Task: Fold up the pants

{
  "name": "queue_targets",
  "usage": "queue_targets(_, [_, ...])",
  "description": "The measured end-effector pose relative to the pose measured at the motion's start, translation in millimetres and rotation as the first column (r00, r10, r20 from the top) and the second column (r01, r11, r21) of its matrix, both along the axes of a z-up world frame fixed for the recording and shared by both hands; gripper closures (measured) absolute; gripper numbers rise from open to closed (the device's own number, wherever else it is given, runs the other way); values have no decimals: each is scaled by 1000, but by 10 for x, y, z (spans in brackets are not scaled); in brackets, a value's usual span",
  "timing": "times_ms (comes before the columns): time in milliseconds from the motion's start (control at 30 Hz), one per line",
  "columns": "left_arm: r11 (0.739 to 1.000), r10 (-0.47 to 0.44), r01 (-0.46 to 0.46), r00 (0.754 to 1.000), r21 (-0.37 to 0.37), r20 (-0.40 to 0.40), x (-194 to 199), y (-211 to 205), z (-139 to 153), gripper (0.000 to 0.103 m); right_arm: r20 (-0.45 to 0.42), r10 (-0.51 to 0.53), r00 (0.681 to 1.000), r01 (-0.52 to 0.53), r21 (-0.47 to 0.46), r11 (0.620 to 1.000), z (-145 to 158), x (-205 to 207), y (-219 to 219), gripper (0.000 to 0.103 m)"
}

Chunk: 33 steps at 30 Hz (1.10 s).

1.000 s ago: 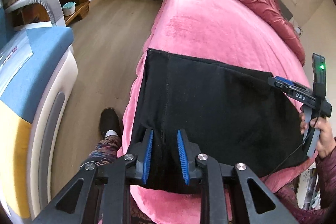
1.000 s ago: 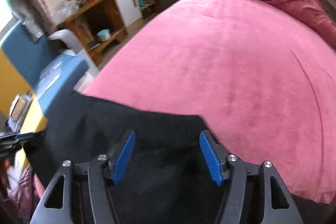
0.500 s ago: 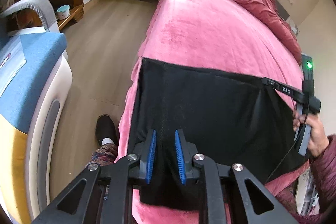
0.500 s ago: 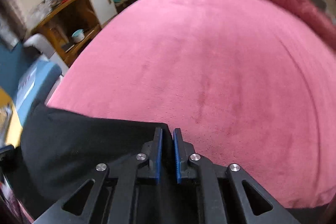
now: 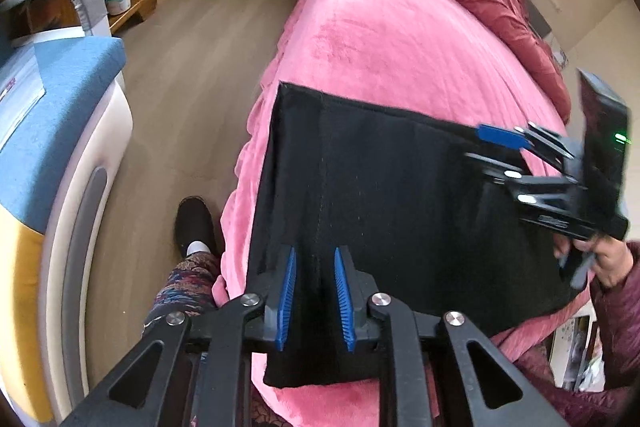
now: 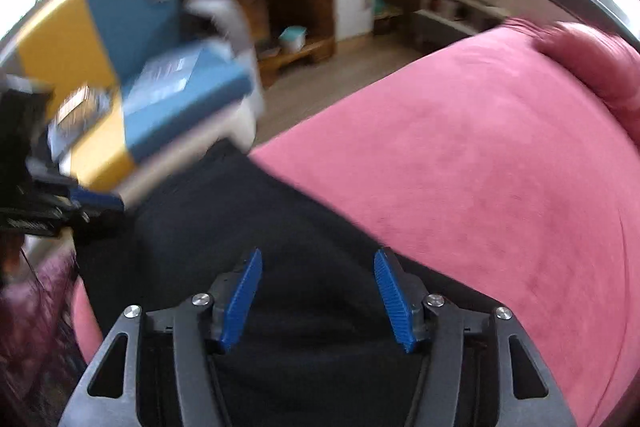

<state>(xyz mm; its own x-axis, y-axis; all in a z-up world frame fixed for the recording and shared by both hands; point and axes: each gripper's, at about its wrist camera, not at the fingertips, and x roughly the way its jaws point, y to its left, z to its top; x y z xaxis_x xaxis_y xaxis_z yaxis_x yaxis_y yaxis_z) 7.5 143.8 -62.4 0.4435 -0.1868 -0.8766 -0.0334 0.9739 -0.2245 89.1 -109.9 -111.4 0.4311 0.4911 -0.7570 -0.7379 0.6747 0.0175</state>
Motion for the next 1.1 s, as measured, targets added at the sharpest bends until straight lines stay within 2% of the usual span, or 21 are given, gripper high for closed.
queue_targets(33, [1000,-16,16,1000,-3,-4,3,-14,-15,83,-1,9,1000,-9,-49,999,-85,49,102,46])
queue_targets(67, [1000,-27,27,1000,-4,-6,5,-35,-28,83,-15,11,1000,-12,-93,996,-164,112,172,53])
queue_targets(100, [999,-39,39,999,-7,-6,13,-48,-46,84,-31,10,999,-14,-118,993,-219,154,180,88])
queue_targets(133, [999,-46,46,999,-13,-8,25,-52,-64,90,-55,5,998,-12,-136,991,-292,196,197,102])
queue_targets(233, [999,-39,39,999,-23,-2,79,-40,-85,94,-68,-5,998,-2,-105,995,-307,201,105,103])
queue_targets(367, [998,-41,44,998,-43,53,160,-42,40,96,-40,-91,995,88,-57,994,-167,296,20,103])
queue_targets(467, [1000,-21,23,997,-19,78,259,-5,119,96,-6,-151,989,150,-82,985,-203,348,3,103])
queue_targets(500, [1000,-18,19,997,-13,71,283,6,119,96,13,-180,984,180,-108,978,-220,367,-3,103])
queue_targets(567, [1000,-16,16,999,-8,38,300,27,76,96,-53,-197,979,191,-94,977,-320,427,-16,103])
queue_targets(633, [998,24,-24,1000,58,-1,294,73,-1,96,-51,-211,976,207,-79,975,-369,414,-66,103])
queue_targets(667, [997,45,-43,999,67,-21,277,123,-36,95,-54,-215,975,211,-81,974,-381,417,-74,103])
queue_targets(733, [997,81,-80,996,6,-35,207,244,-50,92,-42,-218,975,216,-58,975,-322,355,-109,103])
queue_targets(767, [996,92,-93,995,-11,-31,179,291,-37,86,-43,-217,975,216,-31,976,-272,307,-170,101])
queue_targets(800, [994,105,-105,994,-33,-26,130,343,-16,84,-53,-211,976,212,8,977,-210,257,-219,101])
queue_targets(867, [988,125,-127,992,-89,-23,30,443,28,80,-72,-197,978,201,54,978,-143,216,-233,90])
queue_targets(900, [984,133,-135,991,-115,-21,-24,479,46,77,-93,-176,980,184,81,980,-112,179,-240,66])
queue_targets(933, [981,132,-134,991,-139,-24,-76,502,58,76,-104,-157,982,167,99,981,-79,158,-235,36])
queue_targets(967, [979,123,-127,992,-160,-29,-114,512,74,75,-113,-130,985,143,117,983,-55,142,-206,26])
queue_targets(1000, [978,111,-115,993,-174,-33,-170,492,81,75,-105,-112,988,124,118,985,-32,118,-156,26])
queue_targets(1100, [985,57,-65,997,-160,-52,-262,400,66,74,-49,-46,998,47,29,998,-74,91,135,29])
